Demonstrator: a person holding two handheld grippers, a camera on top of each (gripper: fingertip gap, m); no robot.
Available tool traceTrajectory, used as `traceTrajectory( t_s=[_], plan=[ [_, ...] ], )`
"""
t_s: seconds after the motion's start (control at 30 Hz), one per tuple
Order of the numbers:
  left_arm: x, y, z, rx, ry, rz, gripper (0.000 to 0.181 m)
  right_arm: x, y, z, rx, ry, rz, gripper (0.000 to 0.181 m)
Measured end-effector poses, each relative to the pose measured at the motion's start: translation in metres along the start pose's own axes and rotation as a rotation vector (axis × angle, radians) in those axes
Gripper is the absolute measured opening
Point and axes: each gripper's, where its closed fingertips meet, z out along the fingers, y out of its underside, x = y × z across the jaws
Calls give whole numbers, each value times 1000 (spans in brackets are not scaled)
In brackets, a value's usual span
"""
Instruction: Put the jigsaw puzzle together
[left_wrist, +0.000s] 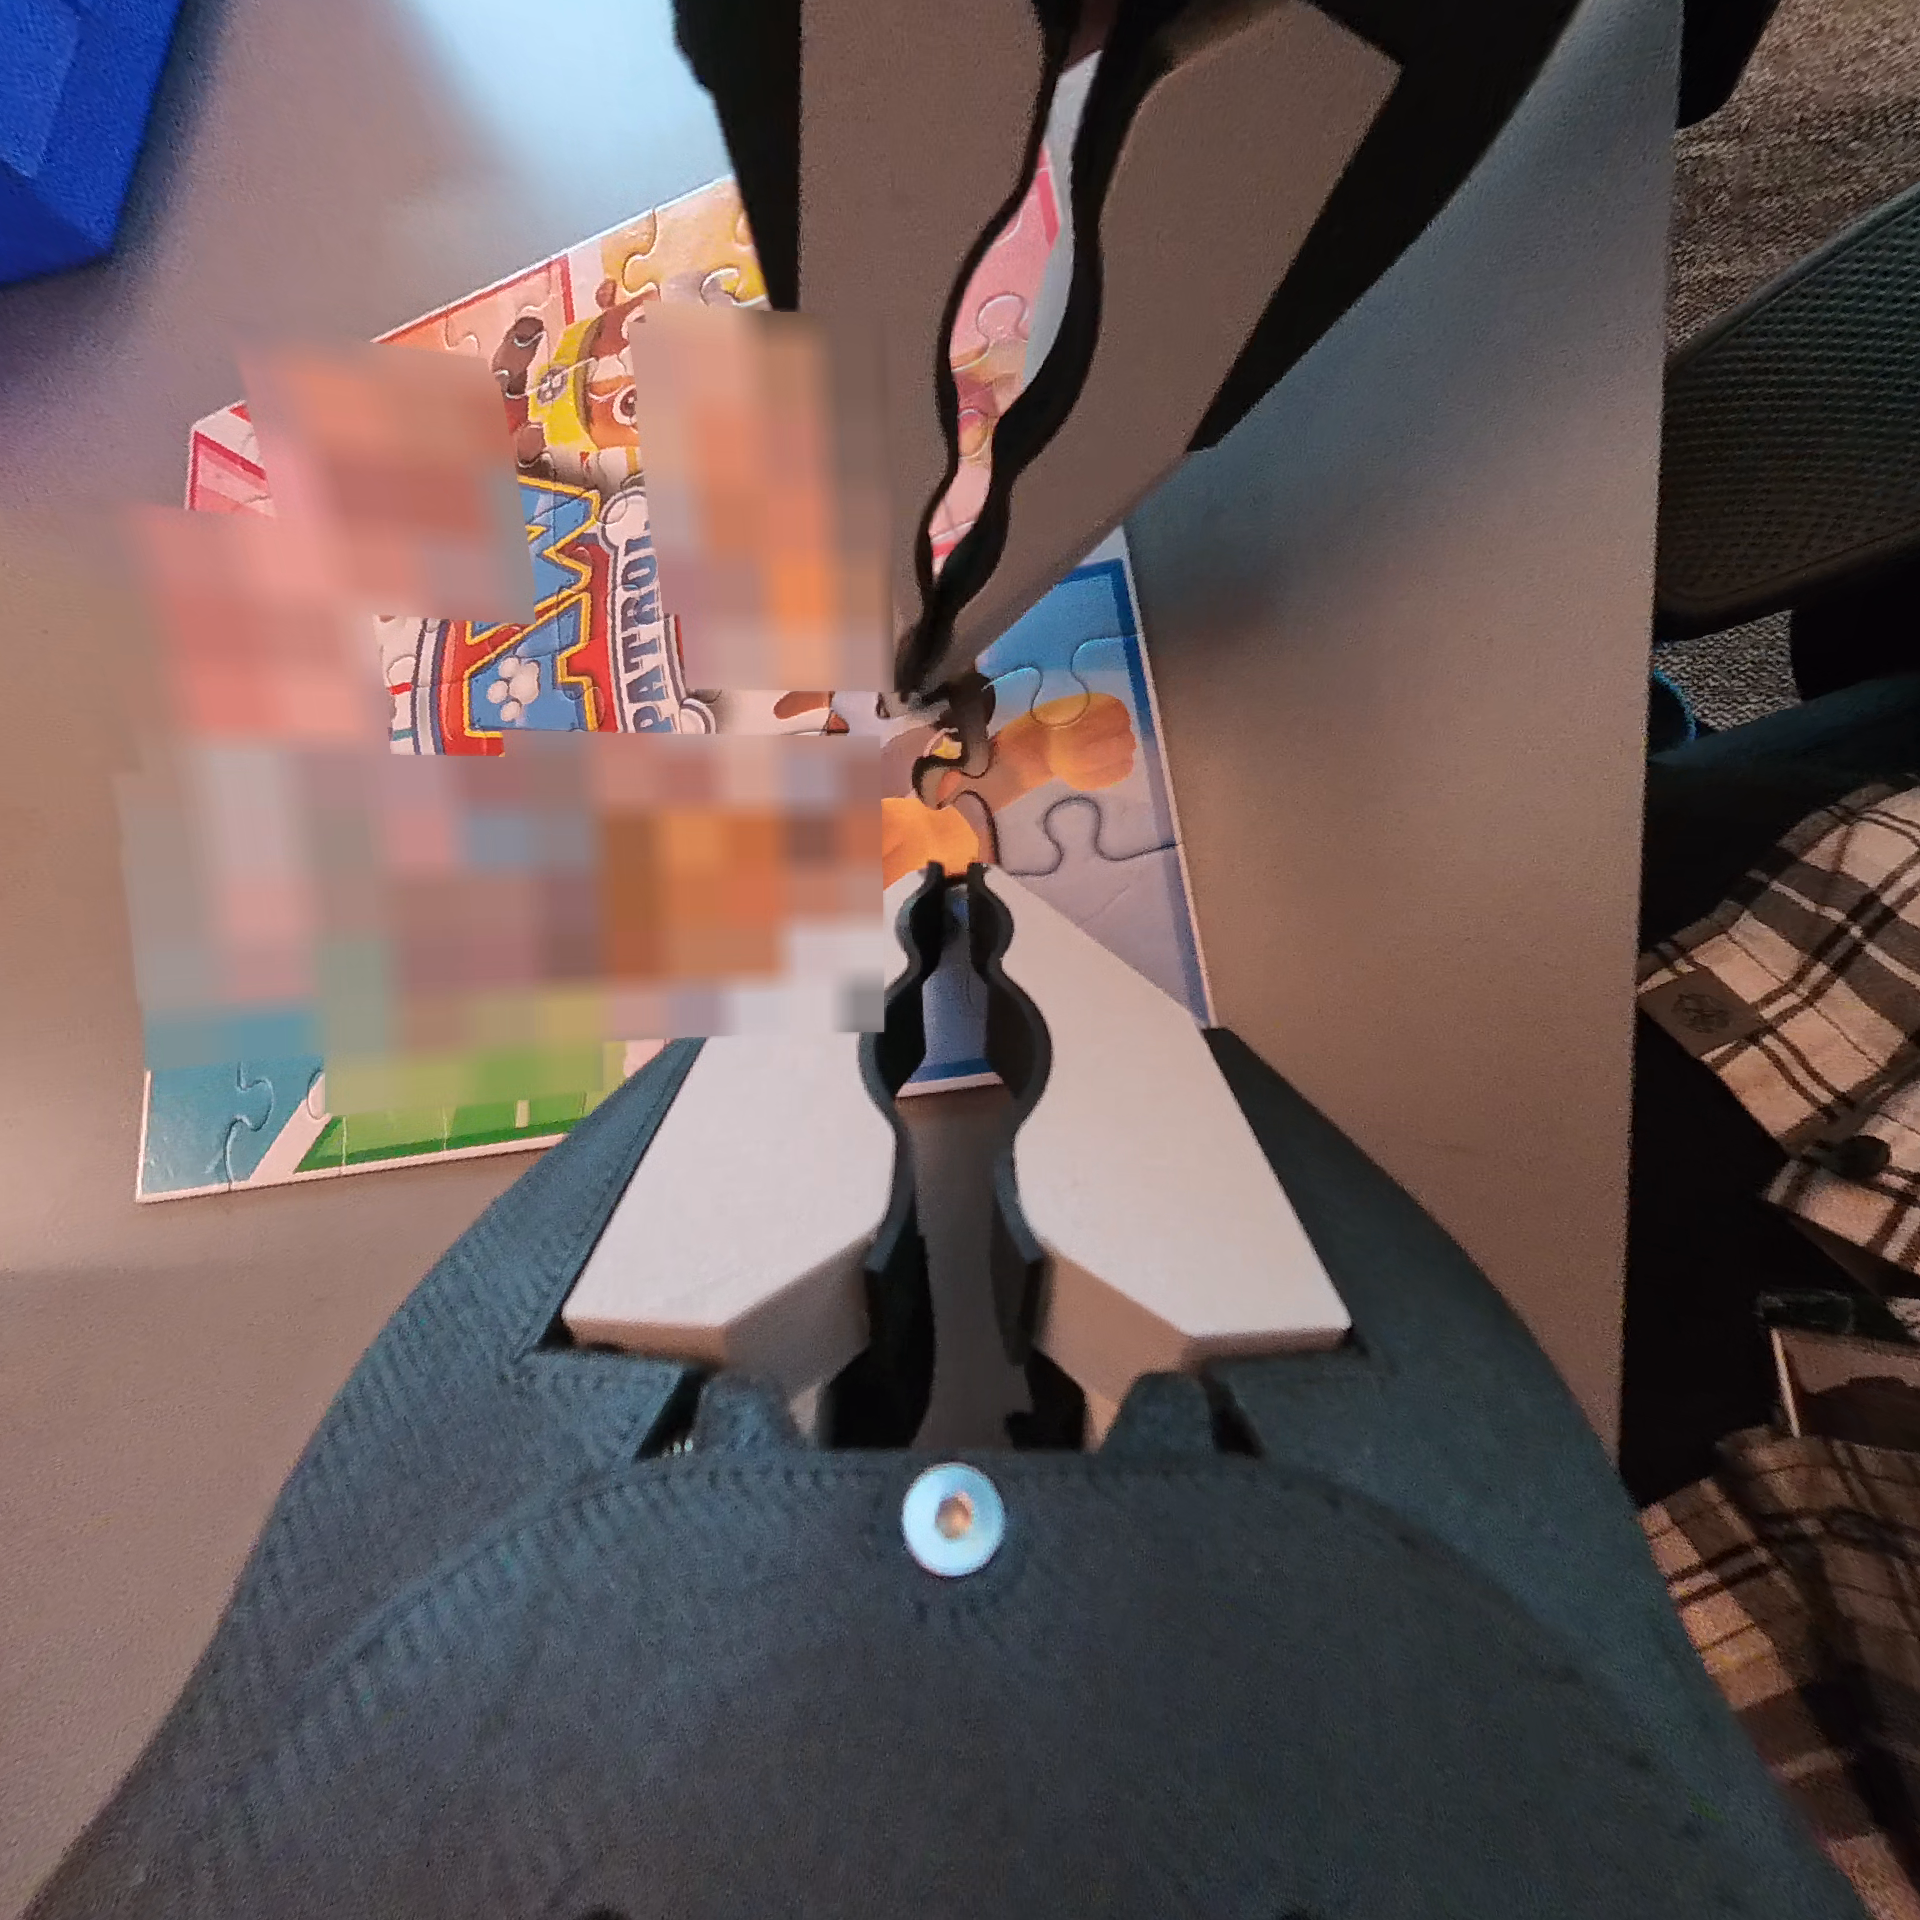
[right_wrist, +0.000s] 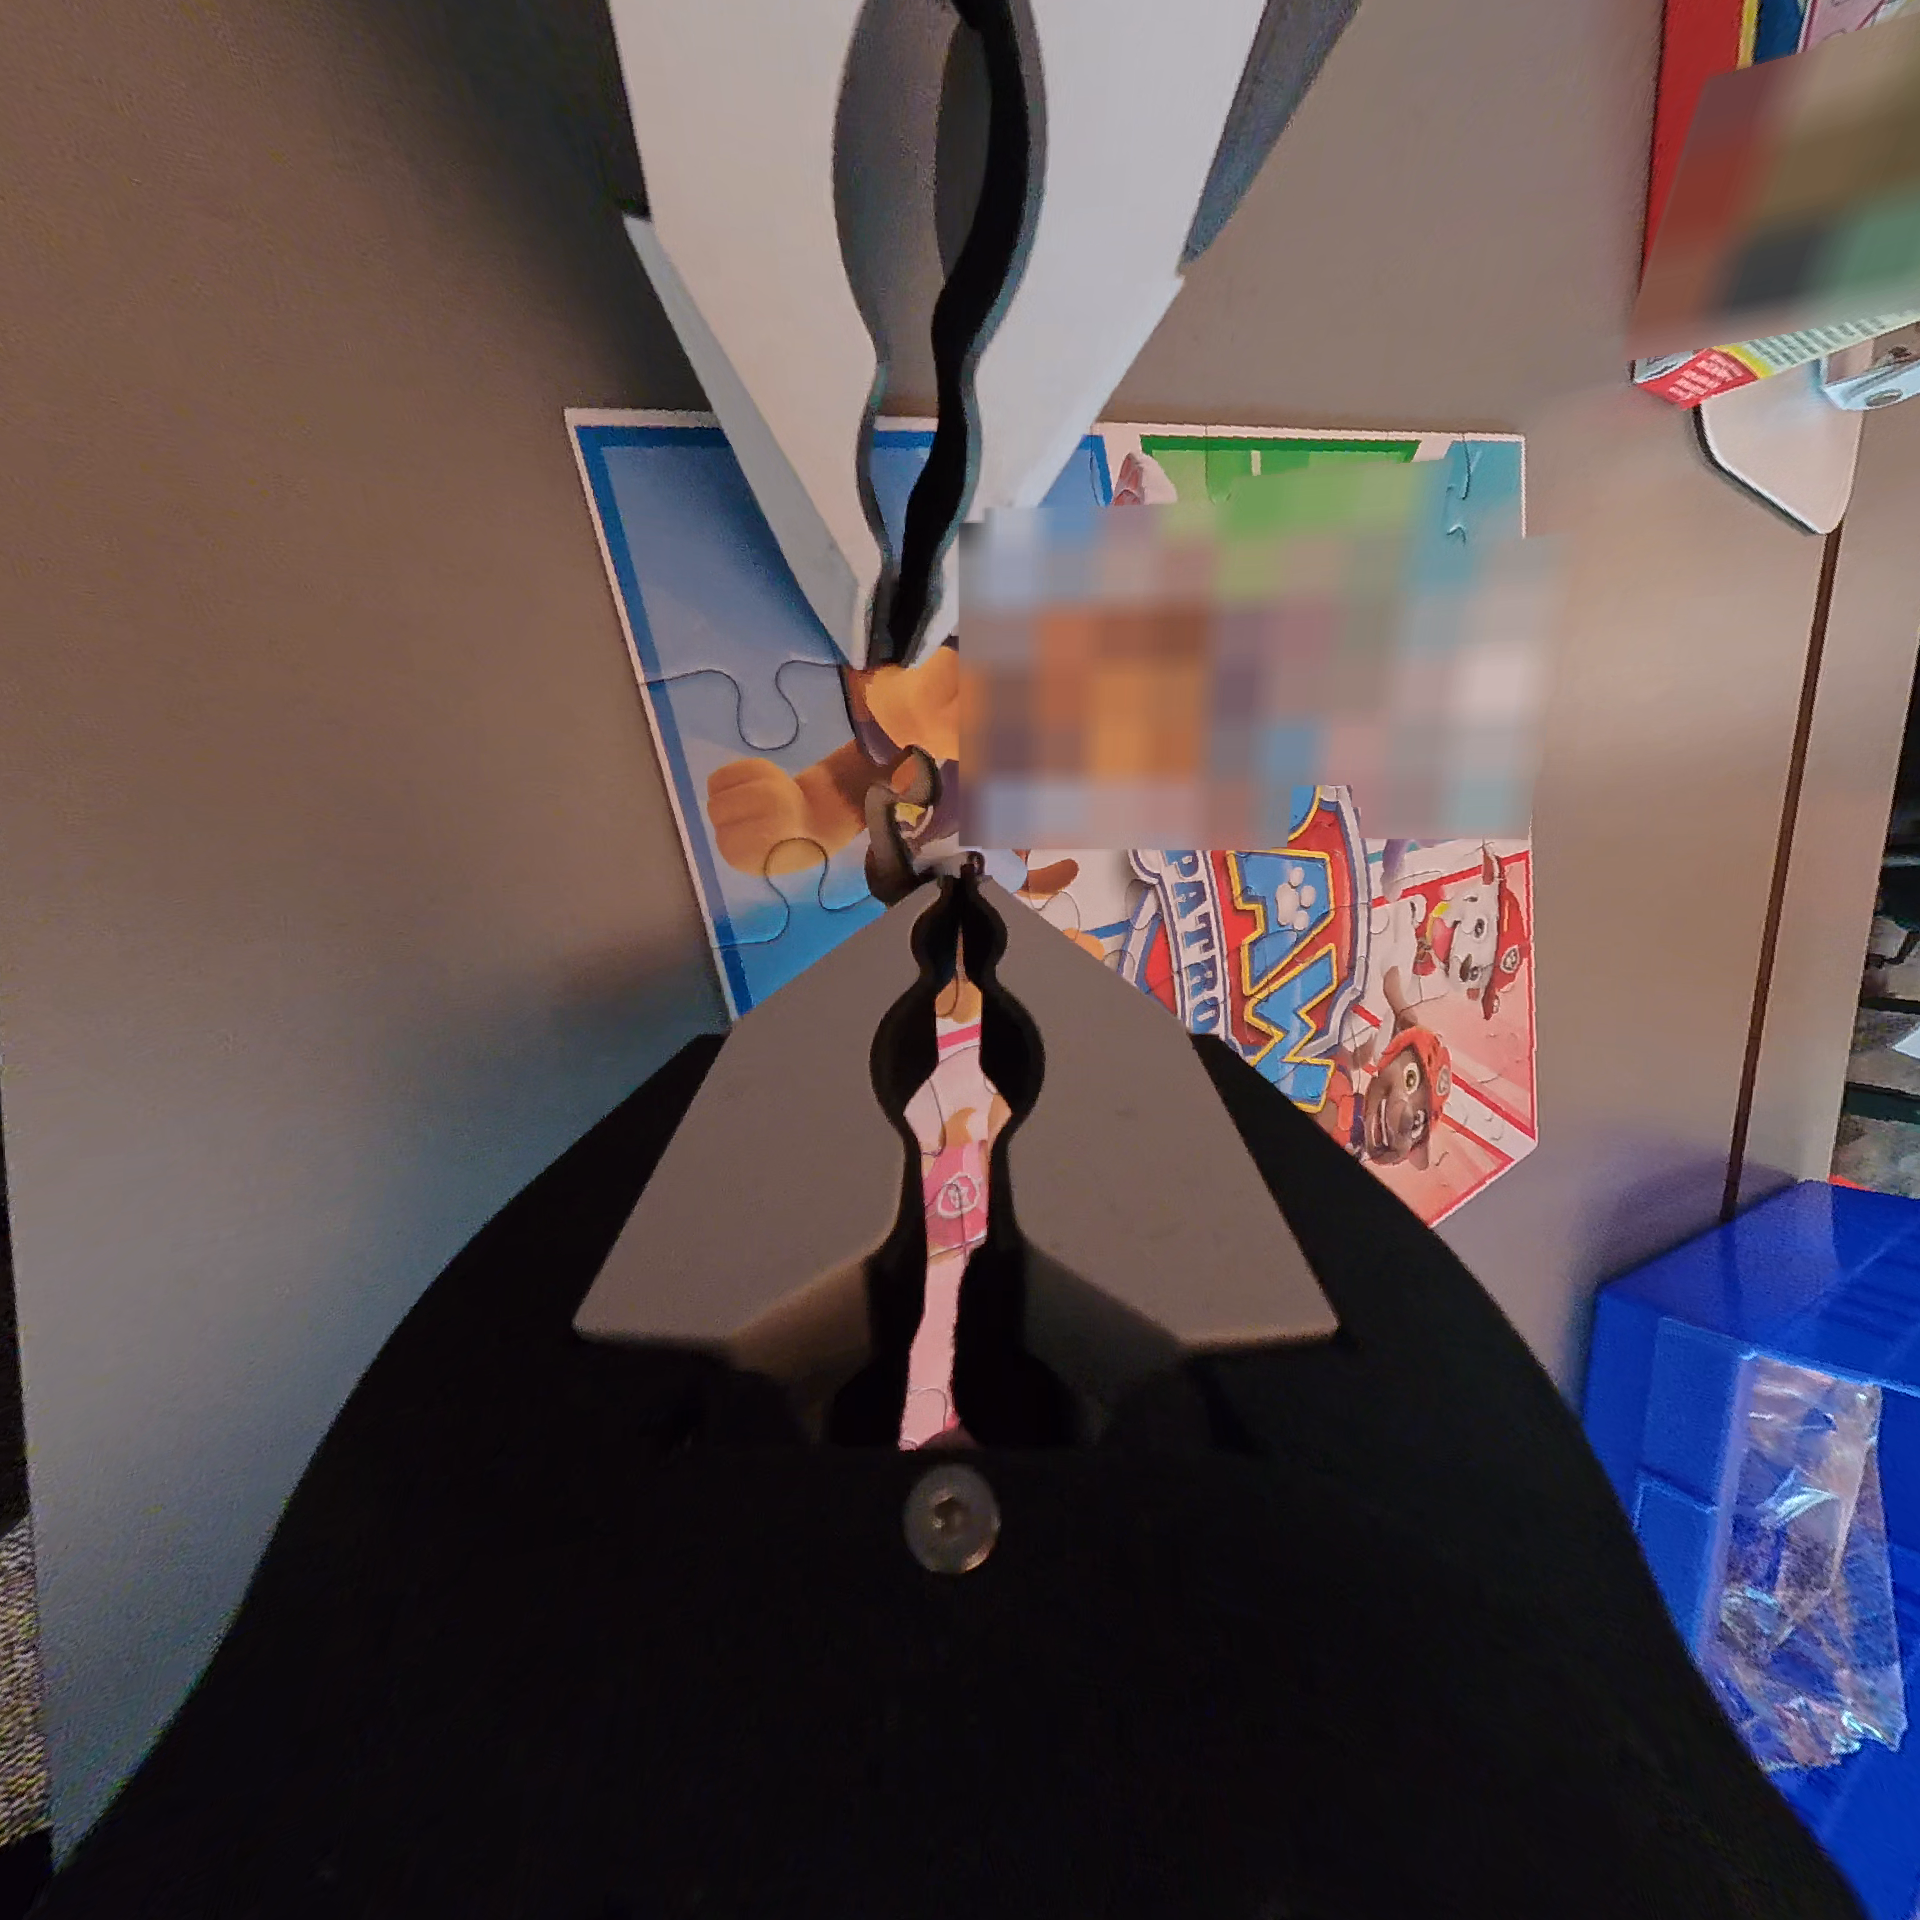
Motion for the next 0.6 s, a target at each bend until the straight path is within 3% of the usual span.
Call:
traceTrajectory(
  t_s=[0.17,0.27,0.37,0.6],
  plan=[
    [-6,5,-2,-24,18,-9,4,-11,-12,-3,59,-57,11,0],
    [-10,8,-1,-48,14,-7,6,6,-12,-5,119,-28,123,0],
    [-12,7,0,-55,15,-6,6,18,4,3,90,-35,196,8],
    [-21,7,4,-83,22,-10,6,7,1,4,75,-113,183,0]
  ],
)
